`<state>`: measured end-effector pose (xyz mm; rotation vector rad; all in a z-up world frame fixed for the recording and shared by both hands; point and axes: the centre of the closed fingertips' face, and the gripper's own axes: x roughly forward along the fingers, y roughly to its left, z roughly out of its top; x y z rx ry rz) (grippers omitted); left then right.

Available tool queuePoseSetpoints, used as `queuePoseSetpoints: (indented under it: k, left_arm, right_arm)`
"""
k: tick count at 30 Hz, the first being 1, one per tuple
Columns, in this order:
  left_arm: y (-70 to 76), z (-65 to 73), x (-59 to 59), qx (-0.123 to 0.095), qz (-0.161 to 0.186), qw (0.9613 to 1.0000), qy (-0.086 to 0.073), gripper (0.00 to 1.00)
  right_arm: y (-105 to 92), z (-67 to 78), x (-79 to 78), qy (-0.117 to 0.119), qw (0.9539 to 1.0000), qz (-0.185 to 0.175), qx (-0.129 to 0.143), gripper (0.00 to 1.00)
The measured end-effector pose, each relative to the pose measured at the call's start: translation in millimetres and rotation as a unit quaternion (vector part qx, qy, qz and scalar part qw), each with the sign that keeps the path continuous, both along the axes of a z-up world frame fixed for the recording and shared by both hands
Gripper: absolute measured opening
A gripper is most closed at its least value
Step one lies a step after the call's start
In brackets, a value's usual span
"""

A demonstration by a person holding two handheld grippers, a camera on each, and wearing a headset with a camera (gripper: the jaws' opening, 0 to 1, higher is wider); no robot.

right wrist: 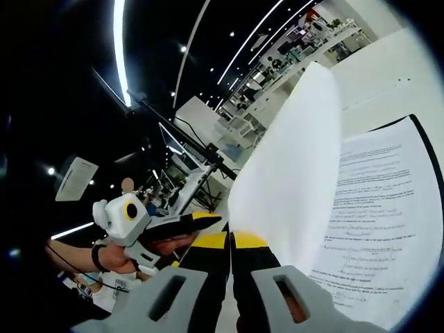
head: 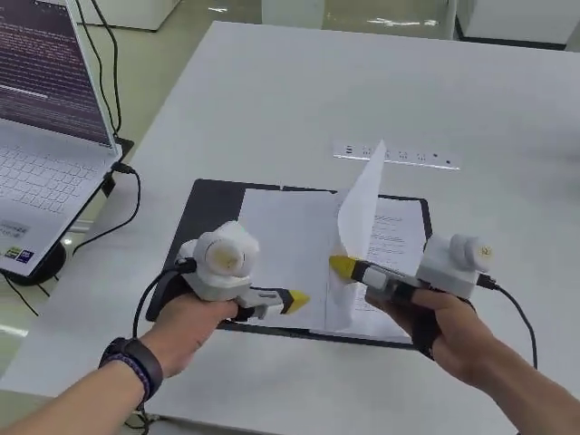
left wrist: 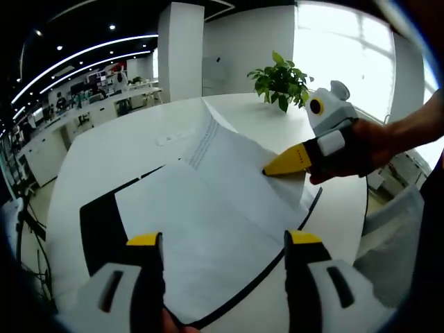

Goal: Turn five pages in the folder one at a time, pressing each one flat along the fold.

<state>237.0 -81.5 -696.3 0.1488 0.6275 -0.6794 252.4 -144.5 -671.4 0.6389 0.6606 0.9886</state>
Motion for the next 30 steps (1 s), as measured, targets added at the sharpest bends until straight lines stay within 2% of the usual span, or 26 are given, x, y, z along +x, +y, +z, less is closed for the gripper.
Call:
queuePoseSetpoints:
  k: [5, 14, 21, 30]
  left_arm:
    - [25.7, 4.2, -0.3, -0.005, 0.028, 0.9996, -0.003, 0.7]
    - [58.3, 6.1, -9.8, -0.008, 0.058, 0.9983, -0.007, 0.69]
    - [74.1, 2.8, -18.9, -0.013, 0.078, 0.9969, -0.003, 0.69]
    - [89.3, 7.1, -21.9, -0.024, 0.1, 0.9947, -0.007, 0.69]
  right_arm:
    - [19.2, -2.6, -3.2, 0.003, 0.9998, 0.021, -0.003, 0.0]
    - [47.1, -14.8, -9.9, 0.022, 0.9988, 0.044, -0.005, 0.0]
    - [66.4, -22.4, -11.8, 0.029, 0.9977, 0.06, -0.011, 0.0]
    - [93.6, -29.7, -16.8, 0.04, 0.9959, 0.08, -0.013, 0.0]
